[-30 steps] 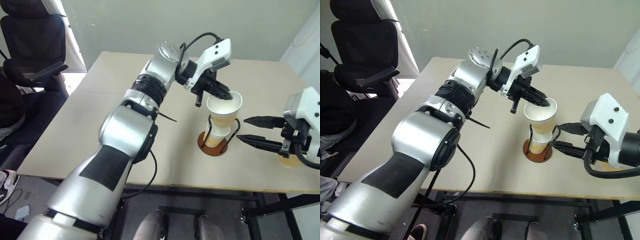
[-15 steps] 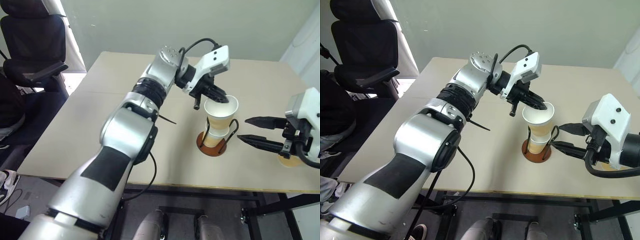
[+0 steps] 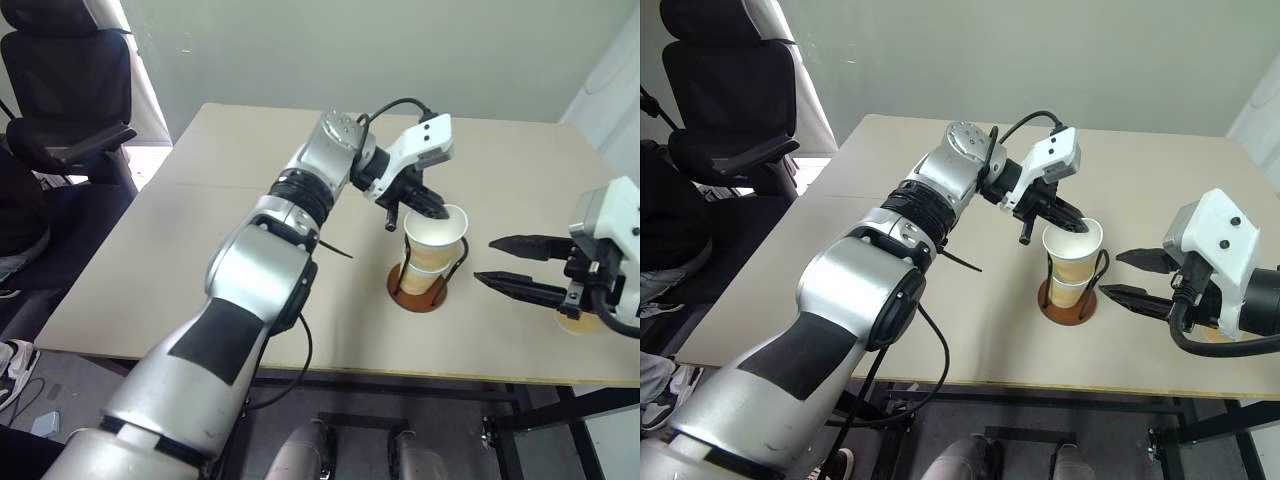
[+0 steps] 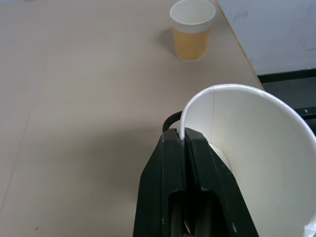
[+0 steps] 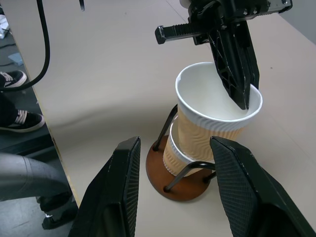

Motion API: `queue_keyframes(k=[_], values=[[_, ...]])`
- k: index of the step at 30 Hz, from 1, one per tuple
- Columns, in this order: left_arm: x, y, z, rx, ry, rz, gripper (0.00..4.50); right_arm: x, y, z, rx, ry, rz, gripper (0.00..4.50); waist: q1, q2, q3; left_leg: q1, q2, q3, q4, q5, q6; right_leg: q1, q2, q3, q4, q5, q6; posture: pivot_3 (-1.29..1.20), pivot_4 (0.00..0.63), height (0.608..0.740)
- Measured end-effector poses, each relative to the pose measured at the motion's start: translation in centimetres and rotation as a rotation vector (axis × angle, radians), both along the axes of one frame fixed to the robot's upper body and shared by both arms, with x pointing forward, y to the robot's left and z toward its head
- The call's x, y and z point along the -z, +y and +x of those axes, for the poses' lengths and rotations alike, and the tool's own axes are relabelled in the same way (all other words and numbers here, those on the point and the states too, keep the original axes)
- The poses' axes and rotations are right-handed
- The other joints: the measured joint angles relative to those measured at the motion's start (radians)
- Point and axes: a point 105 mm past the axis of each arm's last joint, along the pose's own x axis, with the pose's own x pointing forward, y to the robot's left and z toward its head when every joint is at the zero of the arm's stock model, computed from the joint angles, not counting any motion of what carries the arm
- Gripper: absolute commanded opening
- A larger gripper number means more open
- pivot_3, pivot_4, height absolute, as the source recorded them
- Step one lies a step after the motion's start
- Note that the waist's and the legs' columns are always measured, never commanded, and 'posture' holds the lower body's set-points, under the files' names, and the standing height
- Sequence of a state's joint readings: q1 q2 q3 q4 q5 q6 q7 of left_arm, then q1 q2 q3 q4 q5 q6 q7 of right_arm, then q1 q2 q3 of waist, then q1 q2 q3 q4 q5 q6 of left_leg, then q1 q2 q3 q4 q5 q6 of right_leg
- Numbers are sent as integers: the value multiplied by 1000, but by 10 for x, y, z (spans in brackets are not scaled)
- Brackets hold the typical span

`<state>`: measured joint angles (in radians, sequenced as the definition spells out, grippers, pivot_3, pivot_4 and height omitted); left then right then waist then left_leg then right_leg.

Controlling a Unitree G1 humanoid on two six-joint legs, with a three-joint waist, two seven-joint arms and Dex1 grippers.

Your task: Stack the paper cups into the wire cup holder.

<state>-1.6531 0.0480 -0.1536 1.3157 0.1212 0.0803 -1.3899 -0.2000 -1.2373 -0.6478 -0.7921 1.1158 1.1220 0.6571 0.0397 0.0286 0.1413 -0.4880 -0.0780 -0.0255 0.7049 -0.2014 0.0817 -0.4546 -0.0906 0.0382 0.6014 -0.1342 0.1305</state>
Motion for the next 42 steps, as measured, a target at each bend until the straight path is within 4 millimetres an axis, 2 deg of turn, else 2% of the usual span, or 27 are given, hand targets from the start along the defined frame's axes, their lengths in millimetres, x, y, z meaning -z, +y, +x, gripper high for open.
queue_keyframes(k=[10,11,17,22,27,33,35,38,42], values=[[2,0,4,-35,-17,11,4305,-1,-1,1,6,2,-3,2236,0,0,0,0,0,0,0,0,0,0,0,0,0,0,0,0,150,740],[2,0,4,-38,-19,11,4478,-1,-1,1,7,2,-6,2236,0,0,0,0,0,0,0,0,0,0,0,0,0,0,0,0,150,740],[0,-1,9,-76,-41,-7,4478,-3,-6,4,26,4,10,2236,0,0,0,0,0,1,0,0,0,0,0,0,0,1,1,0,150,740],[-21,0,17,-145,-30,-177,4478,-2,-29,18,138,-32,-17,2236,0,0,0,0,0,1,0,0,0,0,0,1,0,1,1,0,150,740],[-60,31,18,-127,-9,-340,4478,9,-59,30,235,-34,-96,2236,-3,1,0,0,0,1,-1,0,0,-2,1,2,0,1,0,0,150,740],[-83,69,10,-62,-25,-374,4478,34,-103,35,339,77,-254,2236,-1,1,0,0,0,1,-1,0,0,-1,1,2,-3,8,-9,0,150,740],[-83,80,9,-56,-35,-365,4478,41,-115,35,359,109,-295,2236,-2,1,-1,0,0,1,-1,0,0,-1,1,3,-3,8,-10,0,150,740],[-72,94,10,-61,-22,-334,4478,48,-135,35,399,148,-361,2236,-1,1,-1,1,0,1,-1,1,0,0,1,3,-4,9,-11,0,150,740],[-67,104,12,-81,-12,-326,4478,54,-155,35,433,186,-391,2236,-2,1,-1,1,0,1,-1,2,1,0,1,2,-4,10,-12,0,150,740]])
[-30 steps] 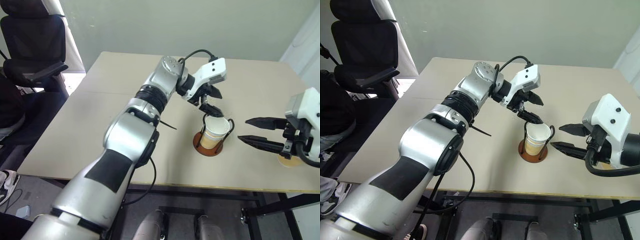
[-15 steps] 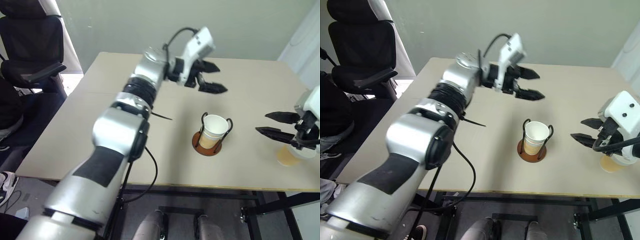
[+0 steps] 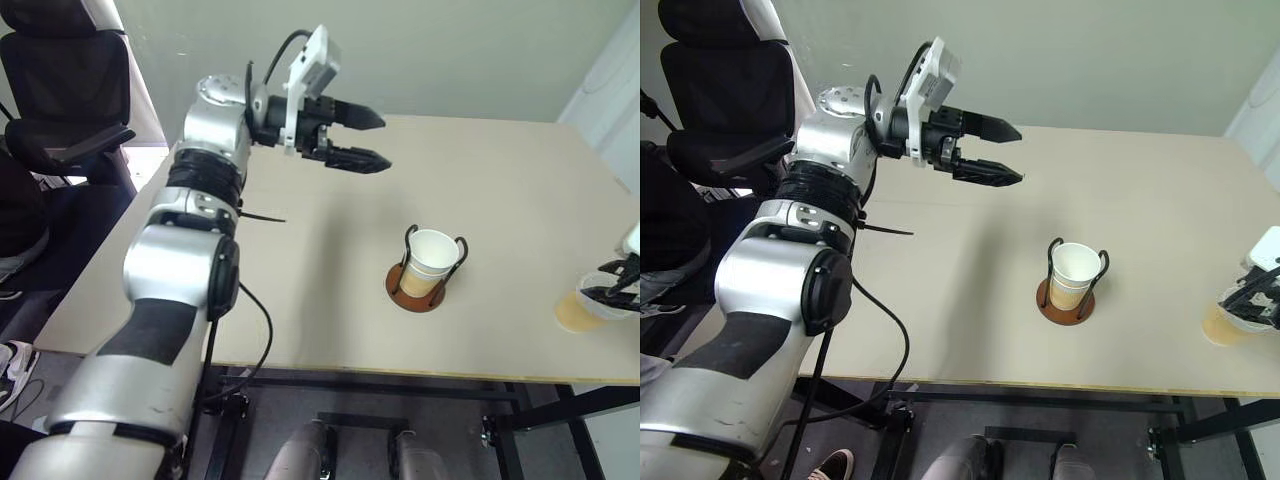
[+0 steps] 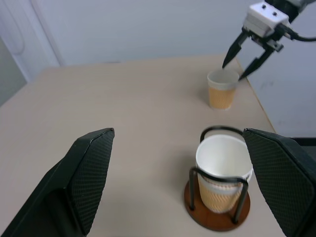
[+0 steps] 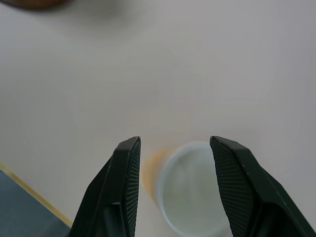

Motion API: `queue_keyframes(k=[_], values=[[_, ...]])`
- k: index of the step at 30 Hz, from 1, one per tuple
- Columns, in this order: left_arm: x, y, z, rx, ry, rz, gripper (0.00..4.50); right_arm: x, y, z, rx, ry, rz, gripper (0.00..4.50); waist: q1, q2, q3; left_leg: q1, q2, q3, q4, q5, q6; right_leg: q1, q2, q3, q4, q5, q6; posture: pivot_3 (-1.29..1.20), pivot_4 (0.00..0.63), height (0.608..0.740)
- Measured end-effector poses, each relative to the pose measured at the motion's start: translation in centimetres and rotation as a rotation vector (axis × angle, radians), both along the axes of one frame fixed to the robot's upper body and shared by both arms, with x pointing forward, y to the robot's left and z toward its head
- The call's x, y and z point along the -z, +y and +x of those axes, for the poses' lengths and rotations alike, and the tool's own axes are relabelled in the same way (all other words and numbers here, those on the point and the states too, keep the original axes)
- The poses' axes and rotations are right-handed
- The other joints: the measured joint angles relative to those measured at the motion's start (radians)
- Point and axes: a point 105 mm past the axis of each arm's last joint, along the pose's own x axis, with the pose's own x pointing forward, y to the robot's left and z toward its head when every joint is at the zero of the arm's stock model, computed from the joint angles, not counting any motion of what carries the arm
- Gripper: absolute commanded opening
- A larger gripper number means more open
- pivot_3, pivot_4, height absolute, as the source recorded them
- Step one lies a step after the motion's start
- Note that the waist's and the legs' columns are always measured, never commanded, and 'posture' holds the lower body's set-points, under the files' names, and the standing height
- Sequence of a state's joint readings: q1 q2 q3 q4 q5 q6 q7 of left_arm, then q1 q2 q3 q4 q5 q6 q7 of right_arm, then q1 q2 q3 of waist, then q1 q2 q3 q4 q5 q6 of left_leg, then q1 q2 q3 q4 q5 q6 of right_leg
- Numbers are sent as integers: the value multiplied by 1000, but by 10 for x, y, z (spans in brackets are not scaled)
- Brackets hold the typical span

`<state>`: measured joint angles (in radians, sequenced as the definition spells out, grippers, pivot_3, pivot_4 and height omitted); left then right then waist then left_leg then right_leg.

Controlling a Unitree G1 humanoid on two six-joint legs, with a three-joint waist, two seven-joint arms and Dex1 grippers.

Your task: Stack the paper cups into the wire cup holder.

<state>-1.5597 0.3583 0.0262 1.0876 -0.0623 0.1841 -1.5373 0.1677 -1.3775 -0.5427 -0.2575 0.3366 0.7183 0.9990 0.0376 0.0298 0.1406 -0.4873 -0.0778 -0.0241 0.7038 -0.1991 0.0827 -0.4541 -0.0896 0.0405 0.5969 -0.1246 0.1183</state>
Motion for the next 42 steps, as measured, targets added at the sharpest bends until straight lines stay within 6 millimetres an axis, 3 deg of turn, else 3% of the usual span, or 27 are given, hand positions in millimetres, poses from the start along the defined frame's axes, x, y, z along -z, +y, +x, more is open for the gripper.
queue_keyframes(k=[4,11,14,18,29,32,41,42], values=[[-7,3,-1,-10,-22,-17,4478,8,-9,-1,3,49,-4,2236,-2,0,0,1,0,1,-1,1,1,1,0,1,-3,-1,-1,0,150,740],[0,4,-1,-12,-5,-20,4478,13,-7,3,-35,85,18,2236,-6,0,0,3,0,3,-3,3,5,1,1,9,-3,0,3,0,150,740],[0,6,-1,-16,-13,-23,4500,17,-11,8,-33,98,9,2770,-8,0,0,6,0,4,-3,2,9,2,2,12,-3,1,4,0,150,740],[0,8,-1,-24,-13,-23,4500,27,-16,14,-38,128,-19,4053,-10,0,0,8,0,5,-4,3,12,3,2,13,-3,3,4,0,150,740],[4,14,0,-49,-15,-9,4500,42,-20,29,-57,178,-35,4053,-18,0,0,14,0,6,-7,2,12,7,3,16,-4,4,3,0,150,740],[7,16,1,-55,-8,-5,4500,49,-16,32,-77,204,-32,3461,-19,0,0,14,0,6,-8,2,12,7,3,15,-4,4,3,0,150,740],[13,21,1,-68,-1,23,4500,53,-12,37,-98,223,-24,222,-20,0,0,14,0,6,-11,1,12,6,3,15,-5,6,-6,0,150,740],[14,23,0,-69,2,27,4500,52,-11,37,-101,225,-22,38,-20,0,0,14,1,7,-11,1,11,6,3,14,-5,6,-7,0,150,740]])
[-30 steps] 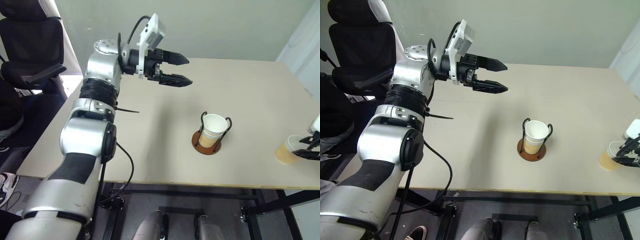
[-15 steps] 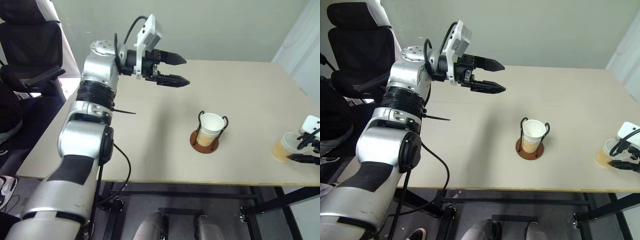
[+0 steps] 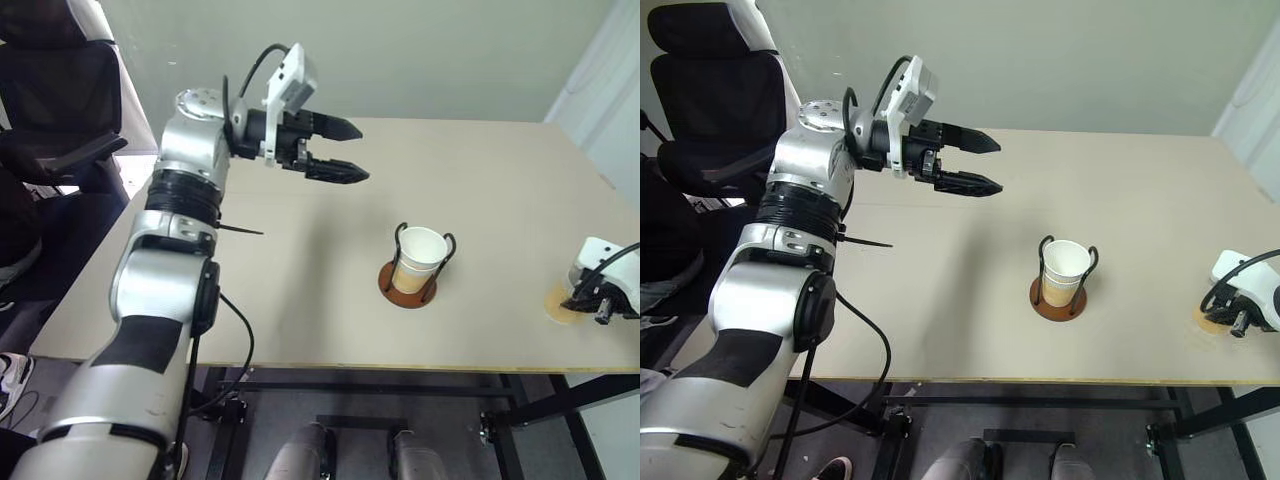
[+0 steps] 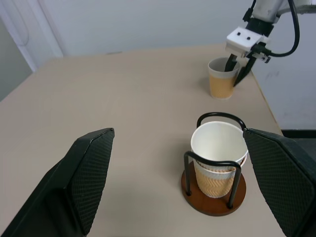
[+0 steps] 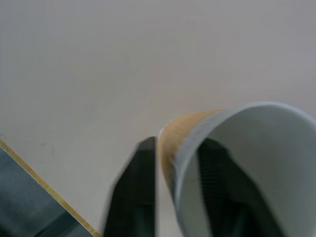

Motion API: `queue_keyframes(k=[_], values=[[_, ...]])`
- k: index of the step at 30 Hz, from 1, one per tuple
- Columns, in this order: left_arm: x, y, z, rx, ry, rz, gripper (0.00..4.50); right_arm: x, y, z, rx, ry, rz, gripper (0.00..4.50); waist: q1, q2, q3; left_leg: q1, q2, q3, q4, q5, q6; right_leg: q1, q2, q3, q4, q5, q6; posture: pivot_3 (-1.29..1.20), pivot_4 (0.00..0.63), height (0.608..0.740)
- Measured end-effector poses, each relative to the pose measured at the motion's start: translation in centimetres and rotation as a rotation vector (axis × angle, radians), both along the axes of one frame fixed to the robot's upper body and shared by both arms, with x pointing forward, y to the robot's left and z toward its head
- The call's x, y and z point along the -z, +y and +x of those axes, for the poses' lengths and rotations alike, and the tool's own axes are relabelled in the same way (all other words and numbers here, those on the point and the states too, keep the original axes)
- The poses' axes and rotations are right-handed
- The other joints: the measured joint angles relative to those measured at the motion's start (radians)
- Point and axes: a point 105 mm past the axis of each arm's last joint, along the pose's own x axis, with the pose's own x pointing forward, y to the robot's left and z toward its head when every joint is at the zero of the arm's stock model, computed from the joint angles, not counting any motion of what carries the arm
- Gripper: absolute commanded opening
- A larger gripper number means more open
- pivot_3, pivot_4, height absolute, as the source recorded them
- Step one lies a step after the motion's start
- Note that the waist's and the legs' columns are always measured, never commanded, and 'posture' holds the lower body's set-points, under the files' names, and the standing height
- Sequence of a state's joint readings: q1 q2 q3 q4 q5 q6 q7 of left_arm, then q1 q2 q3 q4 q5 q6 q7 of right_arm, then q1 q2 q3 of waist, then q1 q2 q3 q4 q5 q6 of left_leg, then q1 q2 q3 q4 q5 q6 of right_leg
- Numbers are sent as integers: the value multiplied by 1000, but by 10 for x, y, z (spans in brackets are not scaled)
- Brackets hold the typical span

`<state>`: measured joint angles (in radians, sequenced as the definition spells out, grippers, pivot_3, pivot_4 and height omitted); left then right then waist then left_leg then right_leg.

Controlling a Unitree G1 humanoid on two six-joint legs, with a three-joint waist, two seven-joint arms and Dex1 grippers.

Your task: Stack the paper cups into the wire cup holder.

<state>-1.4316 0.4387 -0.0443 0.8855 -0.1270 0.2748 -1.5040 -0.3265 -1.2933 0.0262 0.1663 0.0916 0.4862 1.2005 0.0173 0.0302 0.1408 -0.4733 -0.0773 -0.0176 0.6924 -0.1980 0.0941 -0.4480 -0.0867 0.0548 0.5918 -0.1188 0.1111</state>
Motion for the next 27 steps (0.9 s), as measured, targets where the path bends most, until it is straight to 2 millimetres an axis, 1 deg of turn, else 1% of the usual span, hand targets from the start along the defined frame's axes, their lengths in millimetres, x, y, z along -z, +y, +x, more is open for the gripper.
queue_keyframes(k=[3,5,9,12,14,17,18,20,21,23,24,25,26,27], values=[[4,6,-5,16,20,45,4500,0,4,-1,-16,11,8,38,-1,0,0,0,0,0,-2,0,-1,-1,0,0,0,-1,-1,0,150,740],[13,13,-8,19,39,103,4500,-3,10,-4,-35,18,17,38,-2,0,0,1,0,0,-6,0,-1,-1,-1,0,0,-2,-2,0,150,740],[36,25,-17,27,88,201,4500,-19,21,-10,-63,-9,32,38,-3,0,0,1,0,-1,-10,2,-6,-2,-1,-1,-1,-3,-4,0,150,740],[38,24,-22,52,94,228,4500,-31,32,-12,-100,-45,36,38,-1,0,0,1,0,-1,-10,3,-7,-2,-1,-1,-1,-4,-4,0,150,740],[36,24,-25,66,91,227,4500,-43,42,-13,-136,-81,31,38,-1,0,0,1,0,0,-10,2,-8,-2,-1,-1,-1,-5,-4,0,150,740],[37,23,-27,79,101,229,4500,-67,59,-14,-198,-149,9,38,-3,0,0,2,0,-1,-10,1,-6,-2,-1,-1,-1,-5,-4,0,150,740],[38,22,-27,85,104,228,4500,-79,69,-14,-238,-183,-1,38,-4,0,0,2,0,-1,-10,1,-6,-3,-1,0,-1,-5,-4,0,150,740],[38,21,-28,91,107,228,4500,-96,83,-15,-295,-238,-13,38,-6,0,0,2,0,-1,-11,1,-6,-3,0,-1,-1,-6,-3,0,150,740],[39,21,-28,93,108,228,4500,-108,92,-16,-327,-275,-21,38,-6,0,0,1,0,-1,-11,1,-6,-3,0,-1,-1,-9,2,0,150,740],[39,21,-28,96,110,226,4500,-125,105,-18,-377,-331,-33,38,-7,0,0,2,0,-2,-11,1,-6,-3,0,-1,-1,-10,2,0,150,740],[39,20,-29,97,110,227,4500,-134,115,-20,-411,-363,-34,38,-7,0,0,2,0,-2,-11,1,-6,-4,0,-1,0,-10,2,0,150,740],[39,20,-29,98,110,228,4500,-140,125,-23,-449,-382,-37,38,-8,0,0,2,0,-2,-11,0,-6,-3,0,-1,0,-10,2,0,150,740],[39,20,-29,99,109,228,4500,-141,130,-24,-469,-386,-37,38,-8,0,0,2,0,-2,-11,0,-7,-4,0,-1,-1,-10,2,0,150,740],[39,21,-29,96,111,231,4500,-142,140,-25,-505,-390,-25,38,-9,0,0,2,0,-3,-11,0,-7,-4,0,-1,-1,-10,1,0,150,740]])
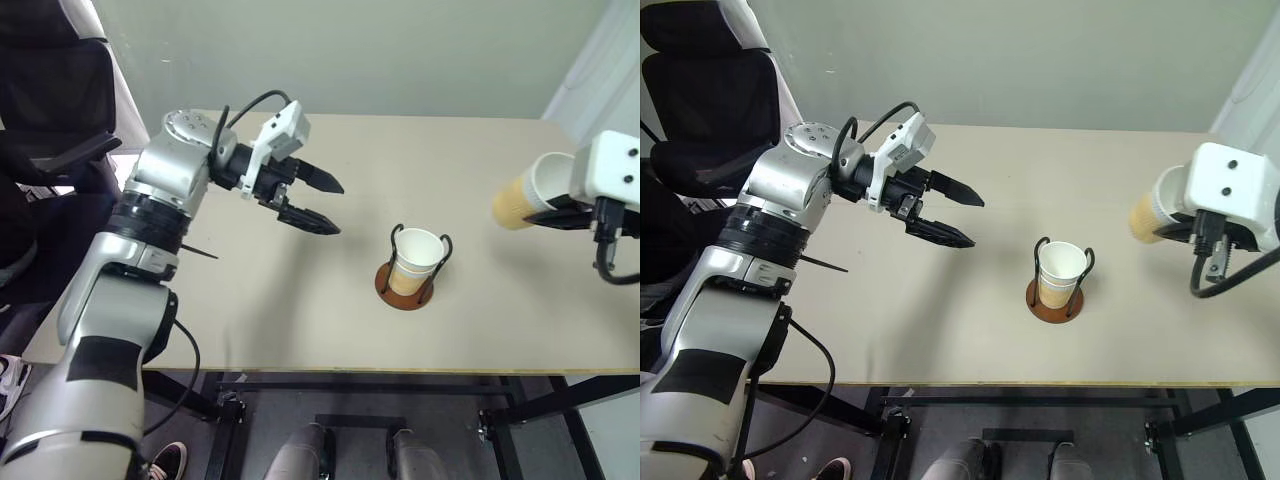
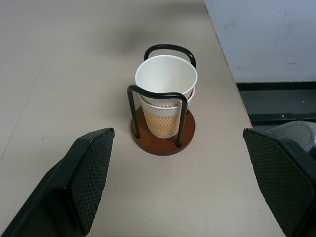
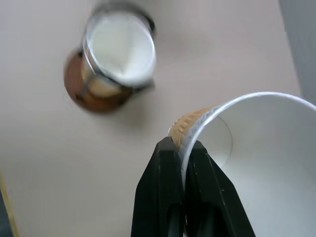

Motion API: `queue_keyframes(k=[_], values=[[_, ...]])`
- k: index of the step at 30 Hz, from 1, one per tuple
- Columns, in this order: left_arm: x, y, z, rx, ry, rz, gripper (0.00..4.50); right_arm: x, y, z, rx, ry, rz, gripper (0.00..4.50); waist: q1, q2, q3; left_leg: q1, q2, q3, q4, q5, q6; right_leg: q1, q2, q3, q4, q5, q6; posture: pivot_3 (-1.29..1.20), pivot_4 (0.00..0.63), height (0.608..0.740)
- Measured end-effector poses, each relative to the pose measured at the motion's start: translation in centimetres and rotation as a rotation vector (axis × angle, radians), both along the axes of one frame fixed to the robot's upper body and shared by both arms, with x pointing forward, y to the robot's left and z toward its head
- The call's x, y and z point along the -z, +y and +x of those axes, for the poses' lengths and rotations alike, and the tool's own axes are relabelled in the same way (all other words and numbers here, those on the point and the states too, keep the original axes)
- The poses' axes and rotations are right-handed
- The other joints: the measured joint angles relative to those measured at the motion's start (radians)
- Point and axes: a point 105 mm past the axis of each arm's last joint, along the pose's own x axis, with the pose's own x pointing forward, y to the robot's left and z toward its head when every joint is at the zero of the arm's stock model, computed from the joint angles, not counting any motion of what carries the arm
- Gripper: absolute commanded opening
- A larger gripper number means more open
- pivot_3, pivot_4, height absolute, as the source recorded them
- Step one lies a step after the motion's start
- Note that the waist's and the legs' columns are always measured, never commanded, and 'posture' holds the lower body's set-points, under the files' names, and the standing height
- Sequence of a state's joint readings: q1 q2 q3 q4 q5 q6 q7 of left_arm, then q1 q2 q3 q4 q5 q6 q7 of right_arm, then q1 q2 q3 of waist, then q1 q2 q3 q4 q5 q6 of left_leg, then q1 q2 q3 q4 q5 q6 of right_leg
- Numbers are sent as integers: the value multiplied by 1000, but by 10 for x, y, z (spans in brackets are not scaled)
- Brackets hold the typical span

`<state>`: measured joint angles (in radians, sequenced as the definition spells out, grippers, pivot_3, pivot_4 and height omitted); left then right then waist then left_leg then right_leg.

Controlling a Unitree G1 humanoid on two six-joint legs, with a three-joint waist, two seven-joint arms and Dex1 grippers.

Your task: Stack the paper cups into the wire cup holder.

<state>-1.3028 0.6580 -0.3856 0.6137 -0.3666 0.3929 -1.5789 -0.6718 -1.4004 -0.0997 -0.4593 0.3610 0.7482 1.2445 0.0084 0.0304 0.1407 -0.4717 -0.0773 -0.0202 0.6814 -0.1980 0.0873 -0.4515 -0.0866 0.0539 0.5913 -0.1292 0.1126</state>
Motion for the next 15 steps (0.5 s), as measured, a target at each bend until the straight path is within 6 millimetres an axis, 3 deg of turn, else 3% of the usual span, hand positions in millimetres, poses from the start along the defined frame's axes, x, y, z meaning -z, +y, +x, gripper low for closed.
queue_keyframes(k=[5,10,15], values=[[0,-1,0,4,0,2,4500,8,30,2,-104,42,40,38,1,0,0,-1,0,0,0,1,-1,0,0,0,0,0,0,0,150,740],[0,0,-1,4,0,3,4500,17,44,8,-147,84,61,38,0,0,0,-1,0,0,0,5,-9,-1,1,-1,0,-1,-2,0,150,740],[0,0,-1,3,-2,5,4500,25,56,17,-179,114,81,38,-1,0,0,-1,0,-1,0,8,-3,-2,0,-1,1,0,-6,0,150,740]])
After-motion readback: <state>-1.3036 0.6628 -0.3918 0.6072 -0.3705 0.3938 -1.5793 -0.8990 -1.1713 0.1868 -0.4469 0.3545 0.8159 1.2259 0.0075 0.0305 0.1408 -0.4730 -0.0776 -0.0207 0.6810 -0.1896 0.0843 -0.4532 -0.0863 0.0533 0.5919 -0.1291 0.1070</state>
